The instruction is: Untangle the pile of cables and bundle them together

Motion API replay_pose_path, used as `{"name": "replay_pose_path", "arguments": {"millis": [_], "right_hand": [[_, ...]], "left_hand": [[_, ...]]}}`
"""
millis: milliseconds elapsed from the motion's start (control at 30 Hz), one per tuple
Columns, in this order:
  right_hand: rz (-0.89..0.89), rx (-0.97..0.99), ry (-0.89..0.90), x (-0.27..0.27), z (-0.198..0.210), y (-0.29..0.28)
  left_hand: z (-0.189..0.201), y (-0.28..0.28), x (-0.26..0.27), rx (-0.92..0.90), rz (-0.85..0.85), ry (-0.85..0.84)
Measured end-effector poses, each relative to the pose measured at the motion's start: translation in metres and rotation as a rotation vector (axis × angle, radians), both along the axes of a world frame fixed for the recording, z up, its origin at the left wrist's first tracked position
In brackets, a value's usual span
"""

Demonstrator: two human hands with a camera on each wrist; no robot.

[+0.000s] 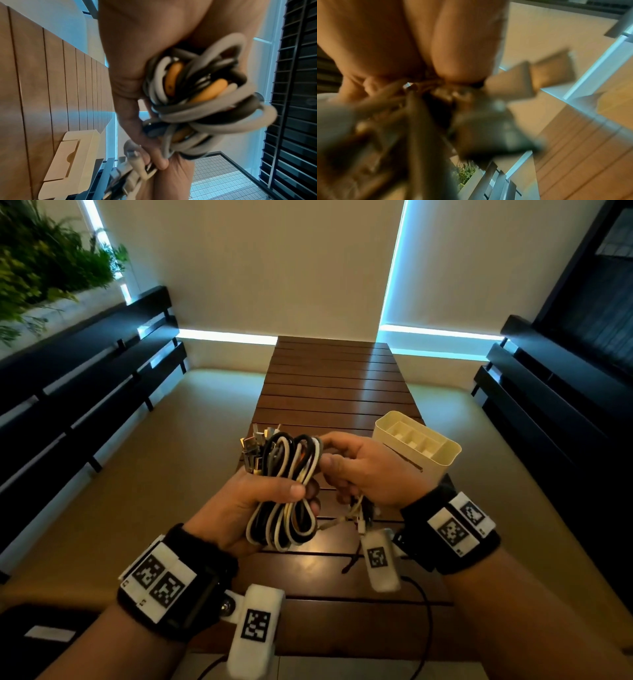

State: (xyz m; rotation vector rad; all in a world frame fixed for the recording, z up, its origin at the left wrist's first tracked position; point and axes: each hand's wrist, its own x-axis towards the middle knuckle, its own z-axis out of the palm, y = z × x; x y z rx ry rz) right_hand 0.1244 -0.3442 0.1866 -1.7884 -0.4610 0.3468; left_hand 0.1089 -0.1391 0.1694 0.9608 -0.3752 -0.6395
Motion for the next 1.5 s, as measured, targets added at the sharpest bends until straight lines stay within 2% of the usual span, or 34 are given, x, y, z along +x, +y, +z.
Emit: {"name": "replay_pose_path", "arguments": {"millis": [200,300,433,533,733,967,1233,1500], "right_hand": [[-0.097,0.224,0.078,-0.005,-0.009,0.001],[-0.168,0.197,0.076,-0.008,-0.011,0.001],[-0.251,0.256,0.167,-0.015,-0.010,0.001],[-0.353,0.257,0.140,-0.020,-0.006,0.010],[-0.500,0.327,0.107,-0.029,-0.003,0.025],[-0.573,0.228,0.061,-0.035,0.002,0.031],[-0.604,0.191,0.045,-0.040,0.010,0.036],[-0.566,0.122,0.032,-0.040,0.004,0.043]], "left_hand": [[0.001,0.001,0.004,-0.049,0.034,0.017],[-0.002,0.001,0.005,-0.091,0.047,0.052],[-0.006,0.000,0.007,-0.097,0.061,0.093],[-0.008,-0.003,0.007,-0.069,0.085,0.103],[-0.004,-0.017,-0.001,-0.013,0.155,0.006],[-0.005,-0.025,-0.001,-0.003,0.246,-0.034],[-0.005,-0.034,-0.004,0.013,0.242,-0.032],[-0.007,-0.037,-0.003,0.134,0.239,-0.083]]}}
